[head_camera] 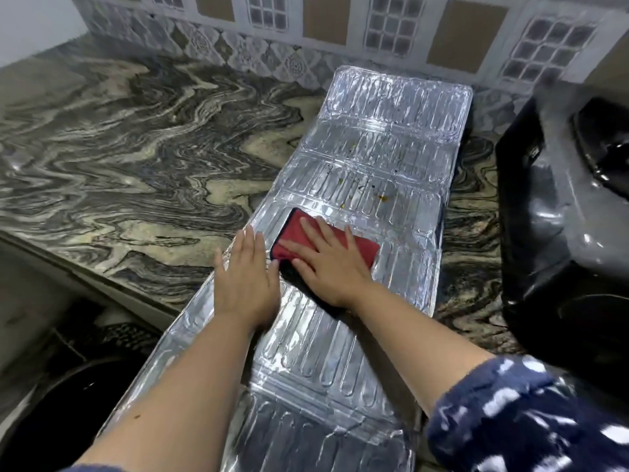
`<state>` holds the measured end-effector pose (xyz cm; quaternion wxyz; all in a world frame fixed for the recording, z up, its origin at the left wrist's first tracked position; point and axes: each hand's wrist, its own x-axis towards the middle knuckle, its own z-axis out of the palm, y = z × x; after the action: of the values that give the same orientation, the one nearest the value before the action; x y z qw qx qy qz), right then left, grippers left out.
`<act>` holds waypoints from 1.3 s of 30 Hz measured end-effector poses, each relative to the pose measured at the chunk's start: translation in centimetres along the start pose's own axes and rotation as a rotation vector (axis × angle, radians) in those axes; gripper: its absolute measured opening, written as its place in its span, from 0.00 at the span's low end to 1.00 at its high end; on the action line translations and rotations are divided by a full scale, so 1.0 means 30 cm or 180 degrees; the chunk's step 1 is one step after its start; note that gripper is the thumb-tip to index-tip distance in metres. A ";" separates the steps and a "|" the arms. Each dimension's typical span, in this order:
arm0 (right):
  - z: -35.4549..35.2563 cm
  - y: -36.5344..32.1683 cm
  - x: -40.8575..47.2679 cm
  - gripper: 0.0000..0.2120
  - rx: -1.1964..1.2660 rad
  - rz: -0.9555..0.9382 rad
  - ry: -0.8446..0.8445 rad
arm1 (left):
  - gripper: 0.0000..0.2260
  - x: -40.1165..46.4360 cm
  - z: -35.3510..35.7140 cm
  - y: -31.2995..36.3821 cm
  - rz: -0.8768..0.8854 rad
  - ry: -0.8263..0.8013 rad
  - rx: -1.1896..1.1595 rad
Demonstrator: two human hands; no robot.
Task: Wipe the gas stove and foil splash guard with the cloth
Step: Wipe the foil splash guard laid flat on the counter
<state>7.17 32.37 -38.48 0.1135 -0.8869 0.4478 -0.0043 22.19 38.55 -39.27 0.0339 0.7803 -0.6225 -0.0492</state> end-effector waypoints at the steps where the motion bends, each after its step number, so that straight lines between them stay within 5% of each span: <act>1: -0.001 0.000 0.050 0.21 -0.0009 -0.0013 0.0021 | 0.27 0.000 0.001 -0.001 -0.0001 0.0007 0.0004; 12: -0.071 0.241 0.383 0.24 -0.0122 0.0796 0.0180 | 0.32 0.026 0.004 -0.055 0.0030 -0.0045 -0.0077; 18: -0.047 0.142 0.300 0.24 -0.0135 0.0628 0.0118 | 0.36 -0.053 -0.013 -0.129 0.0111 -0.0067 -0.0094; 25: -0.007 0.020 0.180 0.24 -0.0004 0.0459 0.0115 | 0.28 -0.072 -0.101 -0.145 -0.0211 0.0322 -0.0192; 39: 0.022 -0.037 0.118 0.30 -0.0033 0.0017 0.0186 | 0.24 0.106 -0.020 -0.103 0.0201 0.0050 -0.0210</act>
<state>10.24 30.32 -39.22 0.0957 -0.8857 0.4534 -0.0276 25.95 36.13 -39.15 0.0660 0.7591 -0.6446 -0.0624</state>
